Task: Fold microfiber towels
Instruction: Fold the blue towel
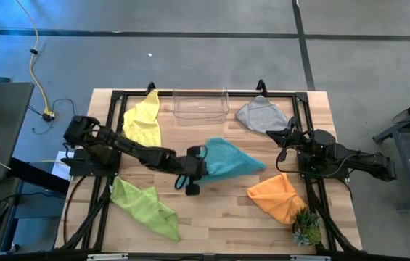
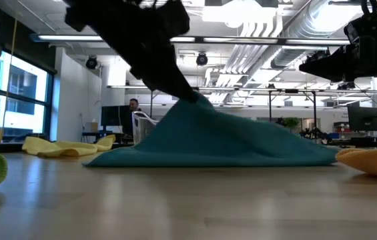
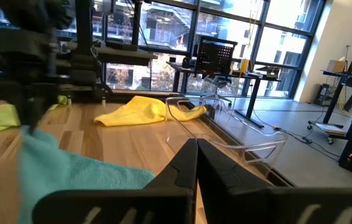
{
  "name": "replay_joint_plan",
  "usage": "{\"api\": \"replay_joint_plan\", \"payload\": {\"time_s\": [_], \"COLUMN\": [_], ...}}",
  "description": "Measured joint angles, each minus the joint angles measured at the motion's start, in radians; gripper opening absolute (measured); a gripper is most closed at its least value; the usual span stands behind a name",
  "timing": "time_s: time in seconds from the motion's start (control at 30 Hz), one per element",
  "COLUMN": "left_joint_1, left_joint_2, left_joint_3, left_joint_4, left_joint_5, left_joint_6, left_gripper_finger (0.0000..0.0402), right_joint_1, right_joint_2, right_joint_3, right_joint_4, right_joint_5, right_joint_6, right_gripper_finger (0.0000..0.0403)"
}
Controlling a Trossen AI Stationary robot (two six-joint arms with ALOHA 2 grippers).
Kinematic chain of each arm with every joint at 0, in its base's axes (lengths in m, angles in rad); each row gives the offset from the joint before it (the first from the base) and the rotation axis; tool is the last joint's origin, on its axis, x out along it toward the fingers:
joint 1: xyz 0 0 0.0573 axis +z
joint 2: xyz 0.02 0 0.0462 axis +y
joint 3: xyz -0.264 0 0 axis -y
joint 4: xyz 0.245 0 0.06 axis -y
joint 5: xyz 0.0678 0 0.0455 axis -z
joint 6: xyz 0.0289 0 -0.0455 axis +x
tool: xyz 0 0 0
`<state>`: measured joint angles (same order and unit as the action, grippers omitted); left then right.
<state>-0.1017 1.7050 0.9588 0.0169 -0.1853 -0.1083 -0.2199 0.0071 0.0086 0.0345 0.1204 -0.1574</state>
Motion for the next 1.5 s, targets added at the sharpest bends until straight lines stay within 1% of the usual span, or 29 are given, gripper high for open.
{"api": "replay_joint_plan", "payload": {"time_s": [0.17, 0.33, 0.5, 0.63, 0.73, 0.8, 0.9, 0.97, 1.03, 1.07, 1.17, 1.27, 1.33, 1.4, 1.5], "left_joint_1": [-0.09, -0.165, -0.209, -0.239, -0.254, -0.265, -0.279, -0.281, -0.282, -0.284, -0.278, -0.251, -0.227, -0.201, -0.159], "left_joint_2": [0.006, 0.006, 0.006, 0.007, 0.007, 0.003, -0.033, -0.059, -0.076, -0.083, -0.086, -0.086, -0.081, -0.08, -0.077], "left_joint_3": [0.0, 0.0, 0.0, 0.0, 0.0, 0.0, 0.0, 0.001, -0.016, -0.039, -0.125, -0.203, -0.239, -0.26, -0.275], "left_joint_4": [-0.008, -0.006, -0.009, -0.031, -0.049, -0.079, -0.147, -0.223, -0.287, -0.291, -0.218, -0.132, -0.09, -0.07, -0.071], "left_joint_5": [-0.008, -0.062, -0.079, -0.088, -0.058, -0.057, -0.074, -0.113, -0.137, -0.14, -0.141, -0.14, -0.167, -0.19, -0.183], "left_joint_6": [0.007, 0.008, -0.075, -0.095, -0.141, -0.172, -0.226, -0.286, -0.319, -0.331, -0.348, -0.352, -0.351, -0.345, -0.317], "left_gripper_finger": [0.0, 0.0, 0.0006, 0.0034, 0.0065, 0.0087, 0.0114, 0.0121, 0.0115, 0.0106, 0.0063, 0.0015, 0.0007, 0.0012, 0.0008], "right_joint_1": [0.0, 0.0, 0.0, 0.0, 0.0, 0.0, 0.0, 0.0, 0.0, 0.0, 0.0, 0.0, 0.0, 0.0, 0.0], "right_joint_2": [0.0, 0.0, 0.0, 0.0, 0.0, 0.0, 0.0, 0.0, 0.0, 0.0, 0.002, 0.016, 0.037, 0.069, 0.129], "right_joint_3": [0.0, 0.0, 0.0, 0.0, 0.0, 0.0, 0.0, 0.0, 0.0, 0.0, 0.0, 0.003, 0.008, 0.012, 0.013], "right_joint_4": [0.0, 0.0, 0.0, 0.0, 0.0, 0.0, 0.0, 0.012, 0.035, 0.041, 0.06, 0.063, 0.059, 0.071, 0.095], "right_joint_5": [0.0, 0.0, 0.0, 0.0, 0.0, 0.0, 0.0, 0.001, 0.0, -0.01, -0.068, -0.072, -0.069, -0.069, -0.068], "right_joint_6": [0.0, 0.0, 0.0, 0.0, 0.003, 0.003, 0.046, 0.085, 0.09, 0.09, 0.104, 0.163, 0.182, 0.184, 0.184], "right_gripper_finger": [0.0, 0.0, 0.0, 0.0, 0.0, 0.0, 0.0, 0.0, 0.0, 0.0, 0.0, 0.0, 0.0, 0.0, 0.0]}}
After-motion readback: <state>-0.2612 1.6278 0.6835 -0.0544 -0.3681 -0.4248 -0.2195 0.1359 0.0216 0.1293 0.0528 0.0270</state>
